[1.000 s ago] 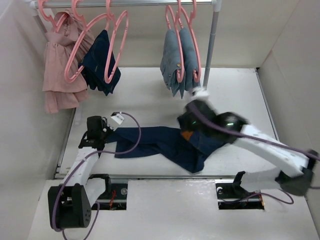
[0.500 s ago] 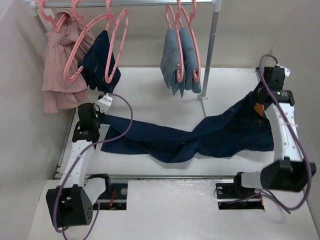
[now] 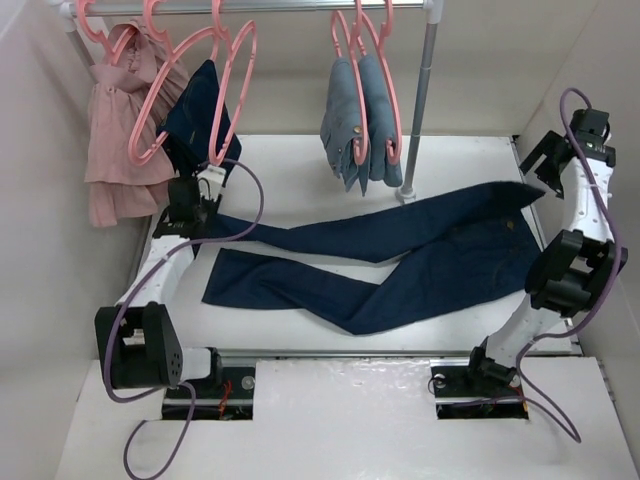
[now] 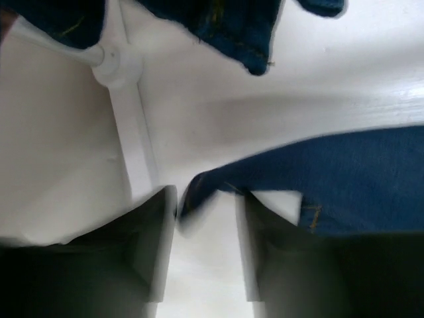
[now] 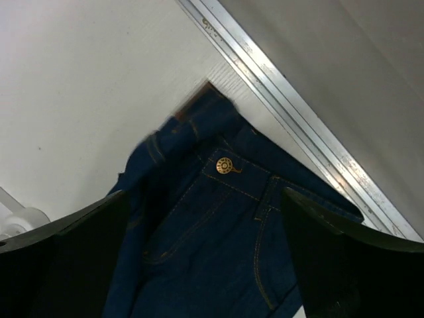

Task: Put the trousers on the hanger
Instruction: Flatten out the trousers at the center of the board.

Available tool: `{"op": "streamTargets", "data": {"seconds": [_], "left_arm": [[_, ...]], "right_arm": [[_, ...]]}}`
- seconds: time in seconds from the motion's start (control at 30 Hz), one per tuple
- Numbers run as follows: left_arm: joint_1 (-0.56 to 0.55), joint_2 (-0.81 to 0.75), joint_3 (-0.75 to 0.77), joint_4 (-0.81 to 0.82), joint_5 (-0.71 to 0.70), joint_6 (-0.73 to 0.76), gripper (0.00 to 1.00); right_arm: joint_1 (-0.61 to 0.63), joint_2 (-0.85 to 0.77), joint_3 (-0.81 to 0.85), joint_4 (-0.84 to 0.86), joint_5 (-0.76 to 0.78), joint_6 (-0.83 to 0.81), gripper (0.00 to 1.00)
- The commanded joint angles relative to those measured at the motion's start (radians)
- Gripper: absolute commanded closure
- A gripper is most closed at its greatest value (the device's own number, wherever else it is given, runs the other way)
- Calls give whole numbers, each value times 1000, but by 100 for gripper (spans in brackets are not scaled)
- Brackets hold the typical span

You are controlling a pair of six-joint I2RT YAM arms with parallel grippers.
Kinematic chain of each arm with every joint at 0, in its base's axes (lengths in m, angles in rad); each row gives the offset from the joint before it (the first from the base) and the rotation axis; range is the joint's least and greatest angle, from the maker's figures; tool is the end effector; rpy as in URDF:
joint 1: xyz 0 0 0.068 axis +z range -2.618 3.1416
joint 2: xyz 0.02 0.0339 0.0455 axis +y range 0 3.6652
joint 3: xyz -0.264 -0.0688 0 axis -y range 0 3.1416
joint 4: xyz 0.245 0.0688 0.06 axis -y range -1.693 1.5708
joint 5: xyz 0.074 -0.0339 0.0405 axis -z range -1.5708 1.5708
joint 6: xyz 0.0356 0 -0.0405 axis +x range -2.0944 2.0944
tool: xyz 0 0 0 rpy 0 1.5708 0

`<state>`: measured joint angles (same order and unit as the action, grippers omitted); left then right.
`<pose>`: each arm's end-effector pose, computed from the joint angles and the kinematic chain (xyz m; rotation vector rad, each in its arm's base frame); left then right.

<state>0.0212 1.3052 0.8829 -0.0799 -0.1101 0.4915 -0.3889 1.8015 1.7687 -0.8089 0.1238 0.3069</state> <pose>0.2945 0.0102 0.2699 0.4220 2.0549 0.4263 0.3685 -0.1557 0.3409 0.8758 2.2478 -0.1871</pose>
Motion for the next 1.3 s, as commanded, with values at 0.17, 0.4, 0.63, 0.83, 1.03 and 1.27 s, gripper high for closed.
{"op": "streamTargets", "data": {"seconds": [0.17,0.4,0.63,0.83,1.03,1.27], "left_arm": [[-32,-27,68,-153,120,60,19],[-41,-234,-24,-582,317,615,24],[-101,-437,-360,-451,205,724,16],[-135,-364,-499,-209,132,679,15],[-172,-285,-559,-72,110,634,25],[-172,-372,-566,-161,54,642,100]], "right_arm": [[-11,-172,-165,66,-79,67,0],[-105,-258,-481,106,-33,185,0],[-173,-340,-676,154,149,310,0],[-191,-276,-689,166,180,356,0],[-191,-124,-701,212,140,330,8],[-191,-91,-758,261,149,310,91]]}}
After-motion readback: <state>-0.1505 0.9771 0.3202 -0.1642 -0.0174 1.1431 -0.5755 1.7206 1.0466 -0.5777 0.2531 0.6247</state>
